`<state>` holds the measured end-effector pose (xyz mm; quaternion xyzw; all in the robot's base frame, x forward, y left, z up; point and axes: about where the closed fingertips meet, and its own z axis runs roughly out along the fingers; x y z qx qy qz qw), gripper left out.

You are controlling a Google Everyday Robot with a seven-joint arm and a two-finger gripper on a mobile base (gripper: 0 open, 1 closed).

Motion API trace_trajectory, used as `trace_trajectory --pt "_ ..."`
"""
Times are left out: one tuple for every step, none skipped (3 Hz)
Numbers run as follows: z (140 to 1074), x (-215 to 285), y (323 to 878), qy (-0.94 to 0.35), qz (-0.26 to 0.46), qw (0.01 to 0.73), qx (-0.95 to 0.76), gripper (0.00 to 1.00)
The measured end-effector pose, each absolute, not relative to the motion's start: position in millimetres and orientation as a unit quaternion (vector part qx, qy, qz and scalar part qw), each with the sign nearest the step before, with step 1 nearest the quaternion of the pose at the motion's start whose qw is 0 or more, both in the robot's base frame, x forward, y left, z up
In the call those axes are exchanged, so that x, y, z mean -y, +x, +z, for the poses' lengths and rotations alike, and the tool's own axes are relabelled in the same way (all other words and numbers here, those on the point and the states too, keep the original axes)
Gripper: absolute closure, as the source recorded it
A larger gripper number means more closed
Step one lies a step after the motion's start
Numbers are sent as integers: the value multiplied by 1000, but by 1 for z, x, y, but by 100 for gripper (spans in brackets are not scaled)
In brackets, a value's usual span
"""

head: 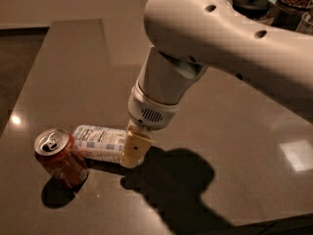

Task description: Move blue plastic bottle near coke can

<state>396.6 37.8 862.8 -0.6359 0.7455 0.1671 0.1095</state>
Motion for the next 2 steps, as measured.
trace_trajectory --pt "864 -38 396 -636 166 110 -745 6" --pt "864 -39 396 -637 166 111 -745 0"
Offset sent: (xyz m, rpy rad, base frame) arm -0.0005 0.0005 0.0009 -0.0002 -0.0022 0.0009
